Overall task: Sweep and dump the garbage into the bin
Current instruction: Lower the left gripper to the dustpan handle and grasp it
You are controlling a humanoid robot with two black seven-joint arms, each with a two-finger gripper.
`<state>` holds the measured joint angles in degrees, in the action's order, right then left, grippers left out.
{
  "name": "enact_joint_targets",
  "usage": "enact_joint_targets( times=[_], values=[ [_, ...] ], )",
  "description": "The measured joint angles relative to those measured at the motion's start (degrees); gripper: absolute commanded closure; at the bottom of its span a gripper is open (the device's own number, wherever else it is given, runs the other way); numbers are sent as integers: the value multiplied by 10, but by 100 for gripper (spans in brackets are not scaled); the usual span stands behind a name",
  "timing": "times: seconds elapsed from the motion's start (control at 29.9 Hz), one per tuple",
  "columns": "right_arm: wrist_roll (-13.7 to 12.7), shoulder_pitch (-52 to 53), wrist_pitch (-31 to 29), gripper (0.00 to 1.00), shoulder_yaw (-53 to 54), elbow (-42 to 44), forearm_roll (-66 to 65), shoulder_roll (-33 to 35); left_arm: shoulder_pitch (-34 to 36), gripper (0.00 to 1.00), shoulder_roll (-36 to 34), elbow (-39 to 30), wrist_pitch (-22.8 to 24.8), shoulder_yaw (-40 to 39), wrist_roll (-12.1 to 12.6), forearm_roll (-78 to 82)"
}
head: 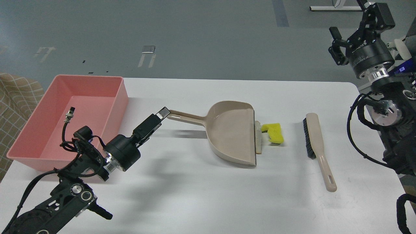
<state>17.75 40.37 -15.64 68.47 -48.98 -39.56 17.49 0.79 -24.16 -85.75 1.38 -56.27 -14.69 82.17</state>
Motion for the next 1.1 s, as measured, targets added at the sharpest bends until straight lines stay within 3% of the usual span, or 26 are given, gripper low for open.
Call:
enact_joint_targets(
  times=[0.33,0.84,1.1],
  values=[
    [0,-5,2,0,0,0,0,16,6,1,56,73,-21,15,6,12],
    [0,-7,1,0,0,-1,0,14,104,1,87,168,-103,91,5,22],
    [0,-7,1,0,1,-1,0,16,124,1,110,194,-115,108,5,22]
  ],
)
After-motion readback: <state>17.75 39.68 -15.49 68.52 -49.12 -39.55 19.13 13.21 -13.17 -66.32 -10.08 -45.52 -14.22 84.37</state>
